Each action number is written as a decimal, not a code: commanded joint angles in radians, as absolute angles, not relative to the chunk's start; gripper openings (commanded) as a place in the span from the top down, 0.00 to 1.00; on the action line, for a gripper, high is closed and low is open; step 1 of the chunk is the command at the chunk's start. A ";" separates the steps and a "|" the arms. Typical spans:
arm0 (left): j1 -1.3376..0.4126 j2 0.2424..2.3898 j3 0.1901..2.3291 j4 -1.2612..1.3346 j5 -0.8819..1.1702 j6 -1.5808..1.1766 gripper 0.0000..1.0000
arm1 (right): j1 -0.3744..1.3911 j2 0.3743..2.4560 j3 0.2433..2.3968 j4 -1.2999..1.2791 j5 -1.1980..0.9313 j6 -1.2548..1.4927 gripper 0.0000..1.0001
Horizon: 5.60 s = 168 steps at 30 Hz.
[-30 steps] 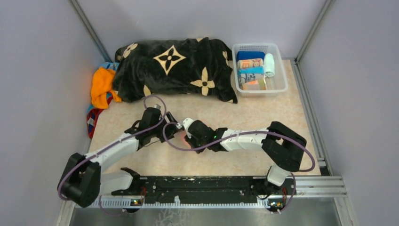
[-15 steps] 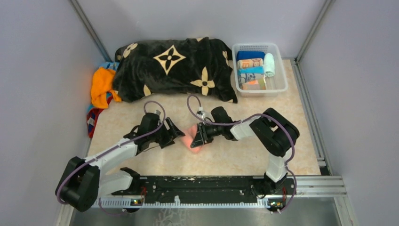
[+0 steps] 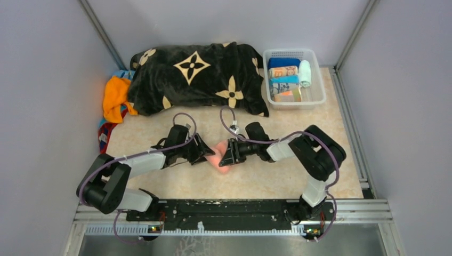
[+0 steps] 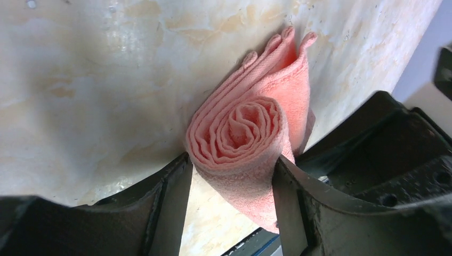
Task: Roll the towels
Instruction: Roll the towel at the center of the board, then pick up the towel at the center of the board.
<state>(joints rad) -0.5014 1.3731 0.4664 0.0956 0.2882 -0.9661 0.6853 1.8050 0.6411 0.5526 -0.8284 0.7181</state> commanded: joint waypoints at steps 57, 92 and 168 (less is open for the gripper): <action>-0.541 1.145 0.435 0.051 0.282 -1.001 0.14 | 0.727 1.726 0.701 0.278 -0.784 0.455 0.81; -0.589 1.577 0.604 -0.009 0.224 -0.963 0.48 | 1.029 1.411 0.914 -0.269 0.256 0.224 0.41; -0.616 1.625 0.543 0.145 0.262 -1.028 0.53 | 1.071 1.811 0.993 -0.270 0.260 0.201 0.40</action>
<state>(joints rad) -0.5980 1.5776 0.5880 0.2012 0.2958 -1.0447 1.0649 1.7458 0.9970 -0.2512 0.2428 0.1799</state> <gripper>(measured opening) 0.475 0.619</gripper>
